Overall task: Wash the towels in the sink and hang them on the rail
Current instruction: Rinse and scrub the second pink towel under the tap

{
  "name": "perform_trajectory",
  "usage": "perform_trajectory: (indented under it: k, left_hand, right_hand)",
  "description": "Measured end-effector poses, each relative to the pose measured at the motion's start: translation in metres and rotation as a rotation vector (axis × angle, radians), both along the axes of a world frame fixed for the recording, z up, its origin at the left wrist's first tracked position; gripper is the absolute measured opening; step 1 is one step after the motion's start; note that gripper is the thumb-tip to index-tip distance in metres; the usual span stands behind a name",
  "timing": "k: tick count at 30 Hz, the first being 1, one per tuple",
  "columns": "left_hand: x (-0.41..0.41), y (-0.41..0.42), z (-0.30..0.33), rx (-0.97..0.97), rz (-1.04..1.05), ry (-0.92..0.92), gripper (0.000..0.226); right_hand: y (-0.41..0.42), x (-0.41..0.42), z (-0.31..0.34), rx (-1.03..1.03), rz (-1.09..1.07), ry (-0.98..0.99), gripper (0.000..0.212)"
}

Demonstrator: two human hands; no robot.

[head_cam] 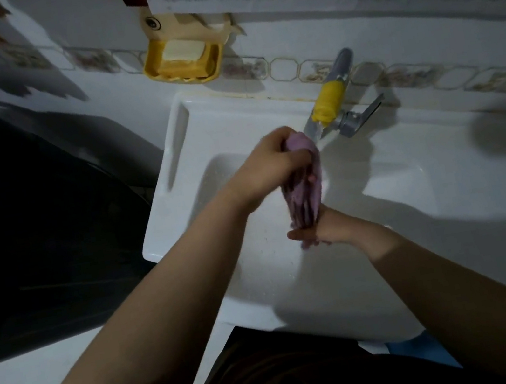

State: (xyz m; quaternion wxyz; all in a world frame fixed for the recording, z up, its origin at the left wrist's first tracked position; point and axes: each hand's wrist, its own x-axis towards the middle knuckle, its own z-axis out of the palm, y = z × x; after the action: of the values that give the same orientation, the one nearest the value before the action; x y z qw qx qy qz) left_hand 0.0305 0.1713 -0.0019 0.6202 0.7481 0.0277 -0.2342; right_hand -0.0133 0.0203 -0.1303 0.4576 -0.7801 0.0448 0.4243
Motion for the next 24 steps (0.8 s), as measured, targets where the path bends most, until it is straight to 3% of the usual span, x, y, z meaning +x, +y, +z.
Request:
perform_trajectory:
  k: [3,6,8,11,16,18,20,24]
  left_hand:
    - [0.021,0.027,-0.015,0.134,0.165,-0.016,0.013]
    - [0.033,0.052,-0.028,0.298,0.165,0.0,0.027]
    - [0.034,0.064,-0.036,0.314,0.13,0.046,0.044]
    - [0.032,0.071,-0.053,0.361,0.007,0.082,0.061]
    - [0.024,0.061,-0.073,0.422,-0.183,0.254,0.047]
    - [0.02,0.053,-0.071,0.338,-0.237,0.32,0.034]
    - [0.022,0.044,-0.075,0.214,-0.223,0.29,0.039]
    - [0.027,0.015,-0.08,-0.302,-0.021,0.282,0.045]
  right_hand:
    - [-0.014,0.0,0.008,0.12,-0.064,0.157,0.016]
    - [-0.026,0.01,0.02,0.154,-0.053,0.327,0.023]
    - [-0.032,0.022,0.031,0.089,-0.034,0.359,0.013]
    - [-0.041,0.043,0.048,0.011,-0.082,0.3,0.015]
    - [-0.038,0.068,0.077,-0.107,-0.163,0.123,0.023]
    - [-0.027,0.072,0.09,-0.056,-0.212,0.08,0.023]
    - [-0.011,0.069,0.102,0.025,-0.178,0.101,0.019]
    - [0.014,0.067,0.112,0.193,-0.092,0.283,0.026]
